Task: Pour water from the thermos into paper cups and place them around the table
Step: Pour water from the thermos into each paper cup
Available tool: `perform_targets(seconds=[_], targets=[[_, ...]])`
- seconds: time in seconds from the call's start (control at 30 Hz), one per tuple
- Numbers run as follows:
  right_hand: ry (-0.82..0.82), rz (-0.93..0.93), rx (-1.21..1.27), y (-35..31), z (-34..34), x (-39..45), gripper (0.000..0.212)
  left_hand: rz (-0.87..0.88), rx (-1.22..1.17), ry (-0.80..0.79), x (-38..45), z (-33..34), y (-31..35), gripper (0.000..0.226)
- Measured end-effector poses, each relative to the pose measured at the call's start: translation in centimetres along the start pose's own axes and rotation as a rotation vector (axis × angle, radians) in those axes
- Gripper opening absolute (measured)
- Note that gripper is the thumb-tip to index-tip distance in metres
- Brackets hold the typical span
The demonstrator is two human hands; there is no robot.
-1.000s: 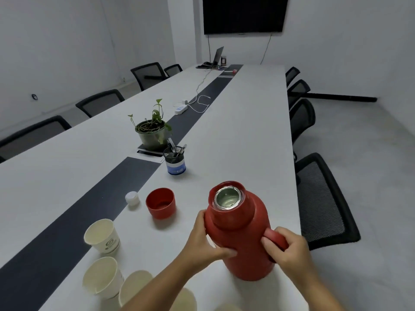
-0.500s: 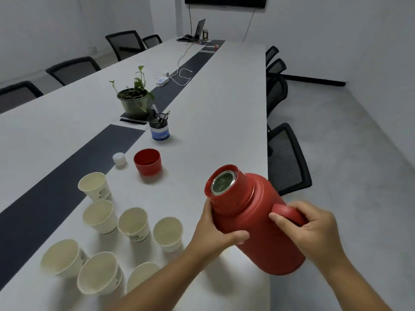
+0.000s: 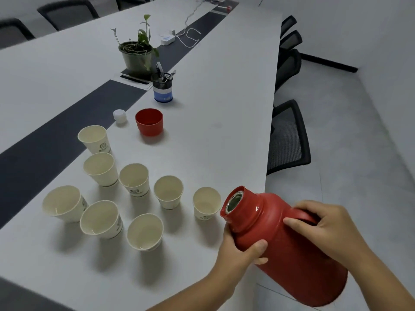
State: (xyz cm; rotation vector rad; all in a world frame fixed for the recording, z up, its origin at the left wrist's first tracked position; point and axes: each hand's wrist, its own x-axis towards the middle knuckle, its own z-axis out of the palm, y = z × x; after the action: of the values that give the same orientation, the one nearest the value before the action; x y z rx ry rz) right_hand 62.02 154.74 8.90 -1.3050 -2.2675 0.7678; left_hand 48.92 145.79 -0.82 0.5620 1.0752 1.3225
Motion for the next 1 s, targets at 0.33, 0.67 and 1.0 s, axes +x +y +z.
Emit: perform_targets(seconds=[0.33,0.67,1.0], targets=[[-0.080,-0.048,-0.119,-0.8,0.5,2.3,0.021,-0.016,-0.075,0.008,1.5,-0.6,-0.9,0.073],[-0.136,-0.065,-0.178,-1.3,1.3,4.8,0.030,-0.039,-0.169,0.043,2.3,-1.1,-1.0,0.051],[-0.215,-0.100,-0.238,-2.2,1.6,6.3,0.038,-0.044,-0.245,0.051,2.9,-1.3,-1.5,0.064]])
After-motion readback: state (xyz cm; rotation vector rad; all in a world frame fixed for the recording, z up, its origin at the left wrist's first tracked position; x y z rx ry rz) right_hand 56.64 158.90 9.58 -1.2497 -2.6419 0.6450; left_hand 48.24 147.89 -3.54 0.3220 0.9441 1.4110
